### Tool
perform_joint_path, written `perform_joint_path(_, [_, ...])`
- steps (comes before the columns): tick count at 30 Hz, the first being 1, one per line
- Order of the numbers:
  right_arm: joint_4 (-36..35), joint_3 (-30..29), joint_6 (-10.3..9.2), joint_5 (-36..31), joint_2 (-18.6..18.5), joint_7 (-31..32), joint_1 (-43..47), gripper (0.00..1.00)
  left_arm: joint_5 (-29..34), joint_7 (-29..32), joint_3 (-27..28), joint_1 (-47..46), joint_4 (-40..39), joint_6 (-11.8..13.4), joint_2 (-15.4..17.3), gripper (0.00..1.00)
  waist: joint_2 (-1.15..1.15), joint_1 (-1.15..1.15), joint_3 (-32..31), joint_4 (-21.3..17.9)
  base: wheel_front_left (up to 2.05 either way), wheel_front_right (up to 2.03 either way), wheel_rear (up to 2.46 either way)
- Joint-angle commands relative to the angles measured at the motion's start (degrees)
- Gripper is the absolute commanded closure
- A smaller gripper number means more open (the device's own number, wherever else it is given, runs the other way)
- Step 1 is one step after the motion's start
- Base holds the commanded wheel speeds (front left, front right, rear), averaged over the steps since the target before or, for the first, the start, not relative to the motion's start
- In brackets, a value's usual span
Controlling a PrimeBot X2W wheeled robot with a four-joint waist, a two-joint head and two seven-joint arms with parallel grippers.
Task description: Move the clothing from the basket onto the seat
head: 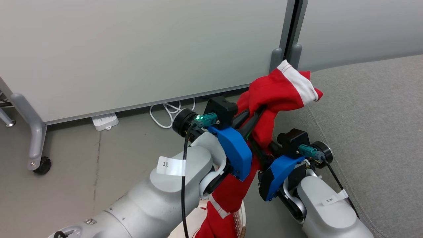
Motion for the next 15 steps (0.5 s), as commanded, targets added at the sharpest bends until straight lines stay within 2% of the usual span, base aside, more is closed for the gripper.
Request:
perform_joint_path(1, [0.87, 0.33, 0.02, 0.76, -0.20, -0.57, -1.07, 1.00, -0.35, -0.42, -0.37, -0.91, 0.38, 0.29, 0.01, 1.00, 0.00, -0.01, -0.02, 0.03, 0.00, 0.00, 0.00])
perform_joint_path(15, [4.62, 2.83, 0.02, 3.52, -0.19, -2.58, -2.14, 1.00, -2.45, -1.27, -1.37, -1.26, 2.01, 0.85, 0.01, 1.00, 0.00, -0.01, -0.42, -0.61, 0.00, 0.00, 0.00])
